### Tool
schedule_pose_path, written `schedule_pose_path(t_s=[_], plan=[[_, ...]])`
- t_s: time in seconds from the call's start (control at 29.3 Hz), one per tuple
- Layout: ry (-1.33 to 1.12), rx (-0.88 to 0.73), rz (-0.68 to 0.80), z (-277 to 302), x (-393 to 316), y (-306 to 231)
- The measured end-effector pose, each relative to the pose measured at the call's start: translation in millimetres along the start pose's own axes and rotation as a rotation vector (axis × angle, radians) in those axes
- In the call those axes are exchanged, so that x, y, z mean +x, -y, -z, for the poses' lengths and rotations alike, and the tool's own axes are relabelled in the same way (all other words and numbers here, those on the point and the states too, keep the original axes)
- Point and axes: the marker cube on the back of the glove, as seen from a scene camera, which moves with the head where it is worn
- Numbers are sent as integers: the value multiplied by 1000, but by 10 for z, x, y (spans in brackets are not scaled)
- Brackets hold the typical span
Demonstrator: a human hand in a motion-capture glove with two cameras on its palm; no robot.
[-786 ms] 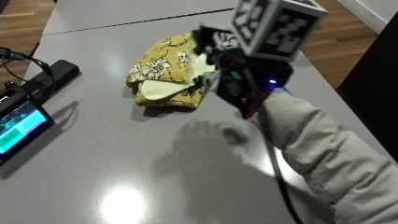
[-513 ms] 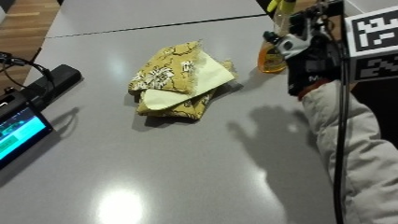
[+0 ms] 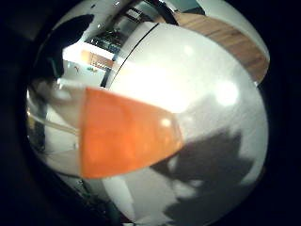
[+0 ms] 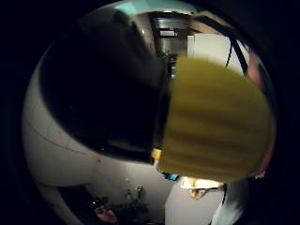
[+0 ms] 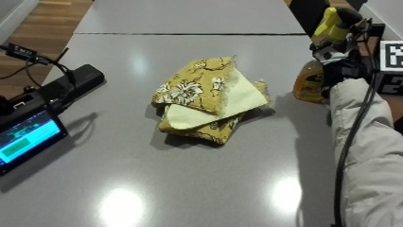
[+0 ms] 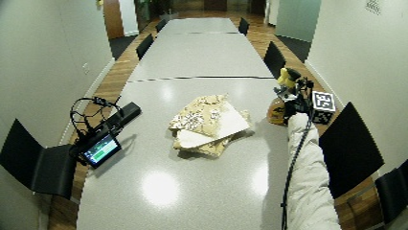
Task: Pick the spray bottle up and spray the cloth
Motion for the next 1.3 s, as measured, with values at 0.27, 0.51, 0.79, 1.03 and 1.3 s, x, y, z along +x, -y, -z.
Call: schedule_pose_path(t_s=[0.27,0.51,0.79,1.03,1.3], plan=[[-8,152,76,18,-46,-26],[-51,178,44,205,187,-316],[-652,15,430,-270,-968,-214],[-1218,-9,677,-720,-1458,-257],[-1360,-63,765,-958,-1461,-348]])
